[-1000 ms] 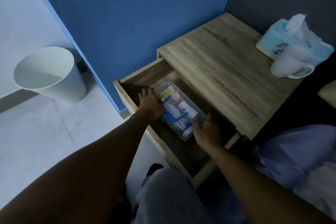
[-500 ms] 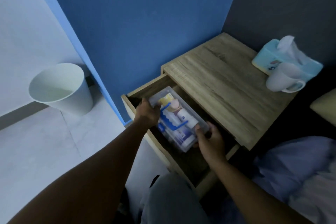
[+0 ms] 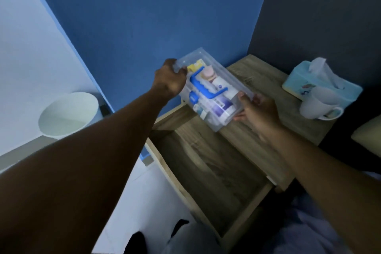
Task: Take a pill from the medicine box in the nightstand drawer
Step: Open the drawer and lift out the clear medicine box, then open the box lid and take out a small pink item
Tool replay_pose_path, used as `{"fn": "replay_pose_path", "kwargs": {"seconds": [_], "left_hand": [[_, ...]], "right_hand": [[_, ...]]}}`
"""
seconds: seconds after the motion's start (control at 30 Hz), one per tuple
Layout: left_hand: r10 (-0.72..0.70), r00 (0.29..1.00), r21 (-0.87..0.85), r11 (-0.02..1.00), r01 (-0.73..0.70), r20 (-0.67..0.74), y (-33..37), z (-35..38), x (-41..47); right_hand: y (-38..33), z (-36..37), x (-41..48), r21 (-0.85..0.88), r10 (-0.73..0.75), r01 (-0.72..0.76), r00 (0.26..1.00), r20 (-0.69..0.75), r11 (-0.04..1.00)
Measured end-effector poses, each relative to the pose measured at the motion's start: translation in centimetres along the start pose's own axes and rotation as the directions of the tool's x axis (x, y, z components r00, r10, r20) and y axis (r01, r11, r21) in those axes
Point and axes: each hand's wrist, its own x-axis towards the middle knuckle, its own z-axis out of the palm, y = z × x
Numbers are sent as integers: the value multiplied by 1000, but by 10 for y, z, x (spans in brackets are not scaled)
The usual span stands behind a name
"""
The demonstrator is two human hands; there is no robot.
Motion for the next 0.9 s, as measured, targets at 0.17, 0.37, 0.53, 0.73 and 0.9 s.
{"fn": "replay_pose_path", "kwargs": {"seconds": [0.17, 0.37, 0.53, 0.73, 0.9], "left_hand": [[-8, 997, 5, 1000, 7, 76, -2, 40, 44], [-26, 992, 14, 1000, 25, 123, -25, 73, 69], [-23, 985, -85, 996, 38, 172, -38, 77, 68], [-292, 932, -280, 896, 345, 213, -42, 89, 32], [-363, 875, -548, 683, 483, 319, -41, 108, 6]], "right_hand": [[4, -1, 50, -62, 61, -64, 997, -46, 996], [20, 2, 77, -136, 34, -46, 996, -88, 990], [22, 4, 75, -298, -28, -4, 994, -104, 955], [15, 5, 66, -656, -297, 275, 951, 81, 703], [23, 8, 62, -806, -231, 387, 921, 314, 448]]}}
